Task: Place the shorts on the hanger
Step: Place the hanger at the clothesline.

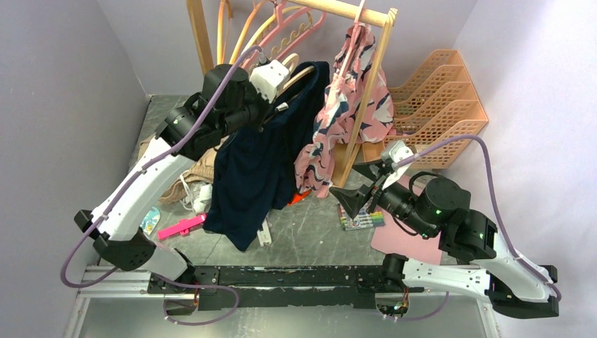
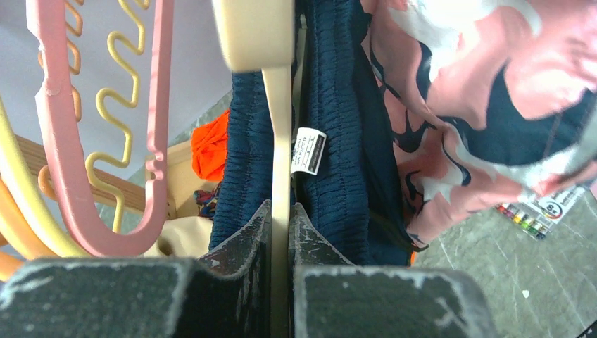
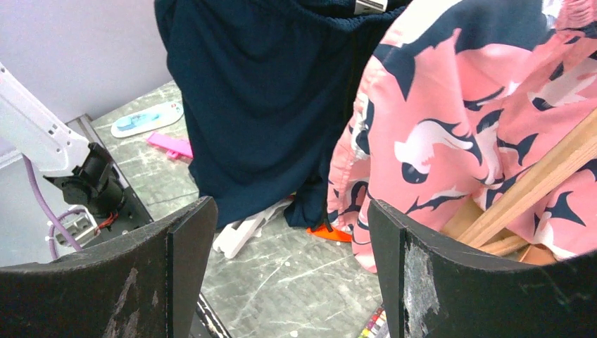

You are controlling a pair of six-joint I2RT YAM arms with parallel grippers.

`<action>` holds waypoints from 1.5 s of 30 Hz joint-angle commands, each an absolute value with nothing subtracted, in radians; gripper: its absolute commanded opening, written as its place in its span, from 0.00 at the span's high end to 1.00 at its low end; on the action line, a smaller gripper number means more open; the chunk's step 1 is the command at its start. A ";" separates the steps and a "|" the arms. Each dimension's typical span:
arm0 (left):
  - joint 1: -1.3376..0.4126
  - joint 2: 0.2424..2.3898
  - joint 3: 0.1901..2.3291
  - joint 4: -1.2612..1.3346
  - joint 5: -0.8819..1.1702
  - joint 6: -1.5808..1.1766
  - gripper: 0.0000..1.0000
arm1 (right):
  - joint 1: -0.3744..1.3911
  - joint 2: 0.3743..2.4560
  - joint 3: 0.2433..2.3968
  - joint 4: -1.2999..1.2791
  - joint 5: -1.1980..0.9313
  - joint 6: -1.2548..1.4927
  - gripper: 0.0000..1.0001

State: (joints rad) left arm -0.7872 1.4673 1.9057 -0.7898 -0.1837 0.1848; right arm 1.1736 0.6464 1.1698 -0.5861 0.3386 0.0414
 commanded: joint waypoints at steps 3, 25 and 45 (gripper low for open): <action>-0.741 1.497 1.998 -0.632 -0.187 0.122 0.93 | 1.175 0.615 1.160 -0.571 0.367 0.054 0.18; -0.735 1.459 1.966 -0.419 -0.155 0.094 0.93 | 1.175 0.546 1.118 -0.557 0.384 0.076 0.18; -0.734 1.344 1.729 -0.438 -0.162 0.076 0.93 | 1.176 0.577 1.138 -0.560 0.356 0.088 0.18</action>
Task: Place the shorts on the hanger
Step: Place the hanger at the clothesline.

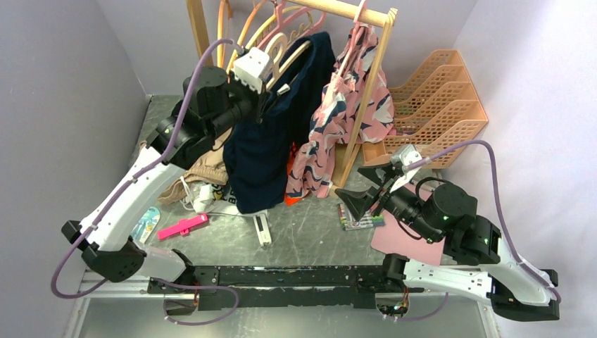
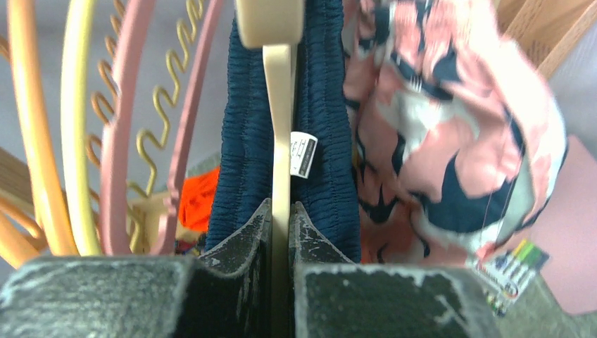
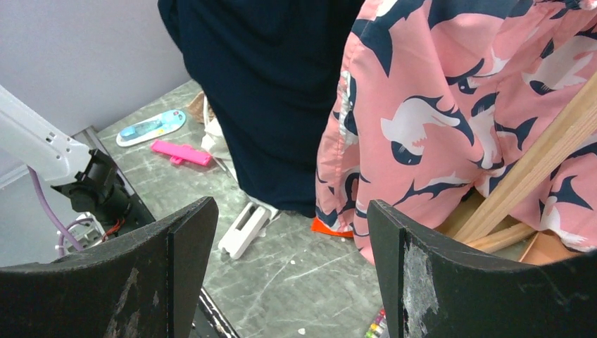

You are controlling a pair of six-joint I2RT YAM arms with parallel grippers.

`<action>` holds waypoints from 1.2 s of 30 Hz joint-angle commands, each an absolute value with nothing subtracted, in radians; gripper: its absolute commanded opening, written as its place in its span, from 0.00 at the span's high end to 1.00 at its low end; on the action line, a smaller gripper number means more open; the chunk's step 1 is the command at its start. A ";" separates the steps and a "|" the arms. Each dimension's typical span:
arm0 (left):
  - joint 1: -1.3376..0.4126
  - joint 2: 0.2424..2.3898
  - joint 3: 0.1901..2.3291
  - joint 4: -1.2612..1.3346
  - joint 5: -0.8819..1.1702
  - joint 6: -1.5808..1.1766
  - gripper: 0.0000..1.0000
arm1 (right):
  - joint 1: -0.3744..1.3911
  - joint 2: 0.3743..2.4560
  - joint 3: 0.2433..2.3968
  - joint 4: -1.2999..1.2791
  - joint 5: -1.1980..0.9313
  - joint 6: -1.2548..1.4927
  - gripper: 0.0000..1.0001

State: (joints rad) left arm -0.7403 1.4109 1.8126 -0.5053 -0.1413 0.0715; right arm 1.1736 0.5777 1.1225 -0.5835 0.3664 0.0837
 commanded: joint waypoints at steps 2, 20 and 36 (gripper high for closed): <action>-0.735 1.310 1.680 -0.452 -0.127 0.077 0.93 | 1.176 0.598 1.156 -0.559 0.347 0.077 0.18; -0.734 1.005 1.423 -0.588 0.183 0.145 0.93 | 1.176 0.994 1.426 -0.356 0.149 -0.220 0.22; -0.734 0.965 1.349 -0.610 0.199 0.192 0.93 | 0.820 1.137 1.392 -0.201 -0.356 -0.148 0.26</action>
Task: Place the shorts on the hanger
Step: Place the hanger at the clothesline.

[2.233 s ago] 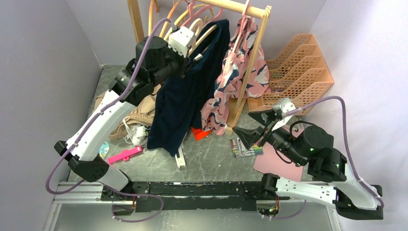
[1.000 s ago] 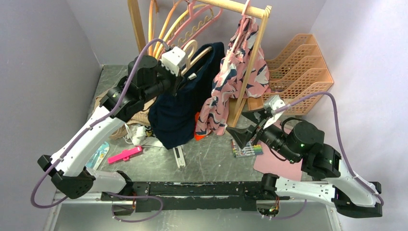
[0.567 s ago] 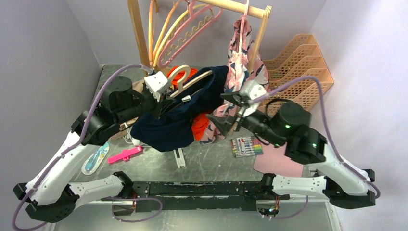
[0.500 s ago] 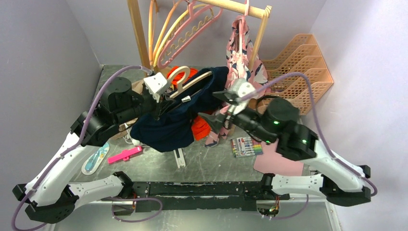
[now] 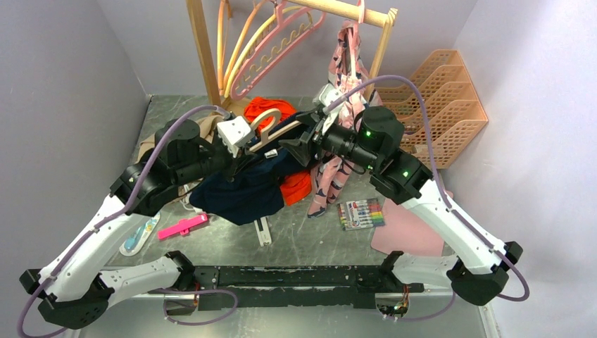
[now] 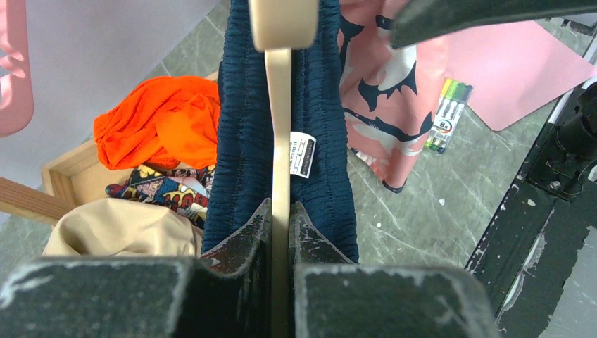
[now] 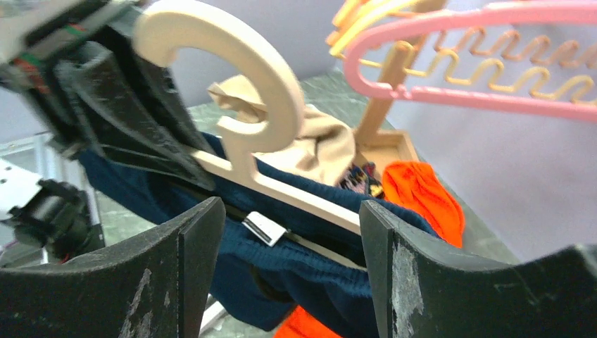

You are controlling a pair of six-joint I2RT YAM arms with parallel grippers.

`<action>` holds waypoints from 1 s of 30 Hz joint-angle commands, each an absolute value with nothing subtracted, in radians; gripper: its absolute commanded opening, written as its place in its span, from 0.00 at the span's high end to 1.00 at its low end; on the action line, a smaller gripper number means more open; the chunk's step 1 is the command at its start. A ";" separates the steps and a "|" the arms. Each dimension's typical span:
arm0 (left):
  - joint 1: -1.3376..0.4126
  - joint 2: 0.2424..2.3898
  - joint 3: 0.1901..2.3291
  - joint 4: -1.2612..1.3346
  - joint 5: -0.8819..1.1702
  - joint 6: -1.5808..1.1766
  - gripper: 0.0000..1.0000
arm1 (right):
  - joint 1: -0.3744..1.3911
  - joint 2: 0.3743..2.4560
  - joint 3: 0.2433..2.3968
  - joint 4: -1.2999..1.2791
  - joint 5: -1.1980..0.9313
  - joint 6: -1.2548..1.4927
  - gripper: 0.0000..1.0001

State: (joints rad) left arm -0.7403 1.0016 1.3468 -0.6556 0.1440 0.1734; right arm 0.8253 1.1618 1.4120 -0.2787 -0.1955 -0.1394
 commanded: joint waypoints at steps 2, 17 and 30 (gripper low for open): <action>-0.734 0.965 1.354 -0.618 0.221 0.195 0.93 | 0.819 1.142 1.365 -0.203 -0.418 -0.222 0.26; -0.733 0.896 1.404 -0.721 0.375 0.186 0.93 | 0.768 1.204 1.376 -0.126 -0.648 -0.249 0.26; -0.734 0.842 1.386 -0.710 0.409 0.199 0.93 | 0.723 1.304 1.472 -0.010 -0.942 -0.054 0.40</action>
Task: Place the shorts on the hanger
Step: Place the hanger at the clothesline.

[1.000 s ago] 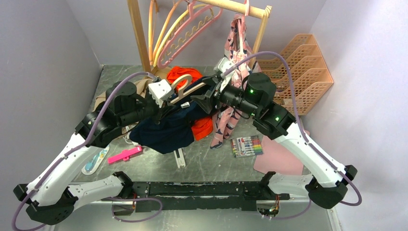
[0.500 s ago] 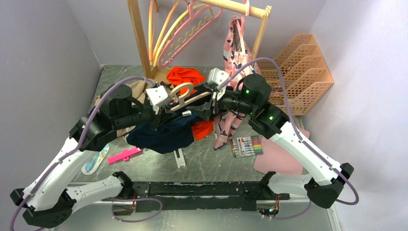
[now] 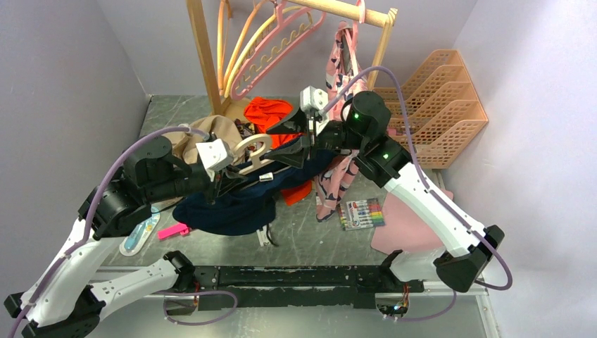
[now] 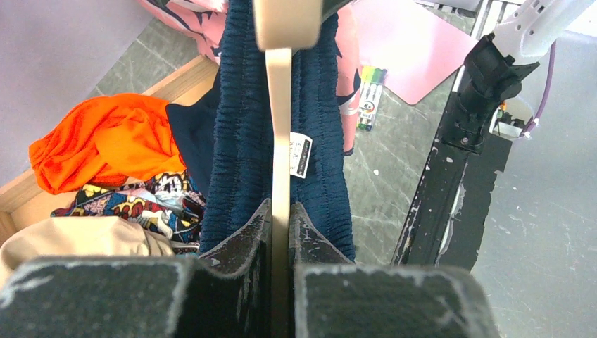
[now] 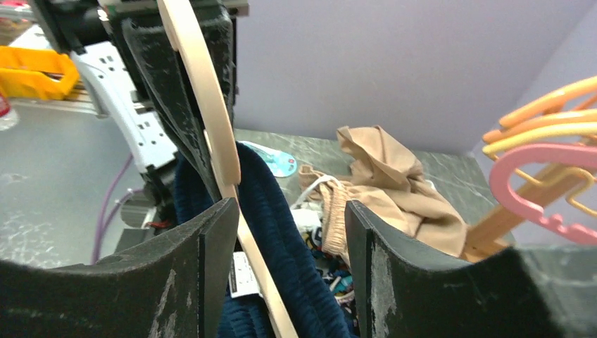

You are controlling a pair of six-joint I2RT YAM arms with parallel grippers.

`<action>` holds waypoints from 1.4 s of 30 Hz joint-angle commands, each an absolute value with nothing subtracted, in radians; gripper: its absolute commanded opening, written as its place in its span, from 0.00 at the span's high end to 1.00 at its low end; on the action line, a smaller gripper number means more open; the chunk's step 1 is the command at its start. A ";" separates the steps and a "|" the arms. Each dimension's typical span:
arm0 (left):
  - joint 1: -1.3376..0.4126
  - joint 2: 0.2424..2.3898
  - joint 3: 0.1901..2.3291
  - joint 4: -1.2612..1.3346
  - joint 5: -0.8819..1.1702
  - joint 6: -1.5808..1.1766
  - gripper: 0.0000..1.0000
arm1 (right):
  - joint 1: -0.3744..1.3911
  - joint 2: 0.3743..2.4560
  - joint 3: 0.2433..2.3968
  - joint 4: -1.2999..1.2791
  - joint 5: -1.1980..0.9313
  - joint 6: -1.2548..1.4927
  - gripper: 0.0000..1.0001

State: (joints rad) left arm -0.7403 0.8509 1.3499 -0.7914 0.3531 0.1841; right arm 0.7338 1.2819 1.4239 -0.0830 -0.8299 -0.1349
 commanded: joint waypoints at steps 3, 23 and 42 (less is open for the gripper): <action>-0.734 0.856 1.402 -0.709 0.417 0.205 0.93 | 0.723 1.329 1.475 0.026 -0.981 -0.007 0.43; -0.734 0.891 1.420 -0.668 0.395 0.187 0.93 | 0.724 1.371 1.453 0.157 -1.097 0.162 0.51; -0.735 0.850 1.398 -0.682 0.369 0.161 0.42 | 0.723 1.339 1.442 0.114 -1.004 0.106 1.00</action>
